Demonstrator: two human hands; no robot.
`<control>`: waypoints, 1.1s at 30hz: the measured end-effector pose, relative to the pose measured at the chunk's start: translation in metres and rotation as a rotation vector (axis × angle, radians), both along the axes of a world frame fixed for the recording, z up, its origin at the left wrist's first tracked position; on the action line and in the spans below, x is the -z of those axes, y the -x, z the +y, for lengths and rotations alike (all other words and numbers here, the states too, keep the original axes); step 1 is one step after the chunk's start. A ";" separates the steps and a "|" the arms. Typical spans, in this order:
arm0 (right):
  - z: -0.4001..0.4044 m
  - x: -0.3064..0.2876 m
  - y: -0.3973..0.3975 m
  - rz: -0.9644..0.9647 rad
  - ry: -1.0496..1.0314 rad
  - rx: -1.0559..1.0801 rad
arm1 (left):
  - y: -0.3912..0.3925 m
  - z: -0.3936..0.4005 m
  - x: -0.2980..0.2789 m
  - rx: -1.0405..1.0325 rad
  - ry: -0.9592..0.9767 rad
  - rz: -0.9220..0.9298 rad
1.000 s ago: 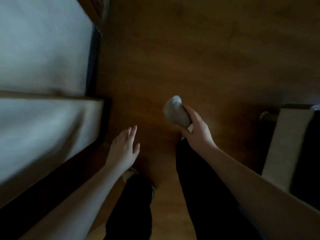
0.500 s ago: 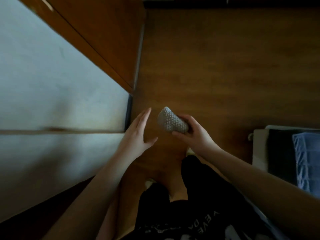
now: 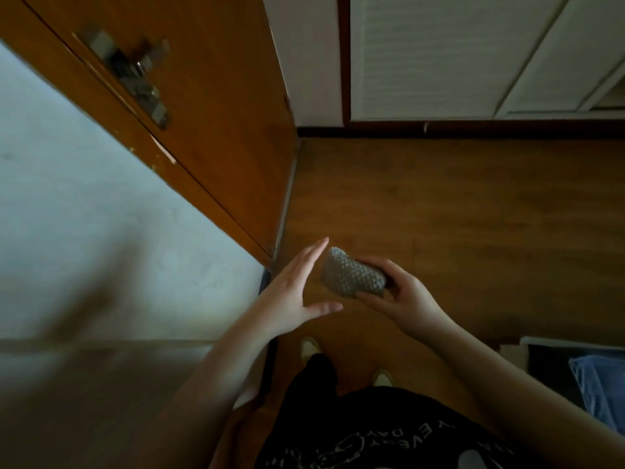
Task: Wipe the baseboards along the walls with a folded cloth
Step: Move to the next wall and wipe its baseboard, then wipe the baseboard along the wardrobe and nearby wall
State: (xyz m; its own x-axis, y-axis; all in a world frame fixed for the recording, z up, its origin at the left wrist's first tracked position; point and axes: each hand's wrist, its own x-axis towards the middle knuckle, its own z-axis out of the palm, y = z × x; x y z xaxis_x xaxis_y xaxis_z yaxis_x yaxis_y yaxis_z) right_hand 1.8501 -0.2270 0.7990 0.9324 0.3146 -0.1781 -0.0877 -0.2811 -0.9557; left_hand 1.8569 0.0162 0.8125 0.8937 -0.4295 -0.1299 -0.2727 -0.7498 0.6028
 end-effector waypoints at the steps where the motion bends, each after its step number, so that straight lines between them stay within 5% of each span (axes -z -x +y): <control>1: 0.005 -0.002 -0.008 -0.003 0.007 0.001 | -0.010 0.005 0.000 0.011 0.016 0.006; 15: 0.061 -0.039 -0.115 -0.032 0.037 0.117 | -0.164 0.053 -0.020 0.092 0.201 0.099; 33: -0.025 -0.019 -0.337 -0.190 0.153 0.160 | -0.376 -0.047 -0.011 -0.004 0.113 0.088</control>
State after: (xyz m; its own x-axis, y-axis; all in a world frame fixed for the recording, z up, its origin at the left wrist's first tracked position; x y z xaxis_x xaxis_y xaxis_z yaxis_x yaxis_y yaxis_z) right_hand 2.1875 -0.2519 0.8183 0.9891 0.1441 -0.0299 0.0339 -0.4207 -0.9066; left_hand 2.2332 -0.0306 0.8238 0.8828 -0.4419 -0.1592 -0.2118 -0.6770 0.7048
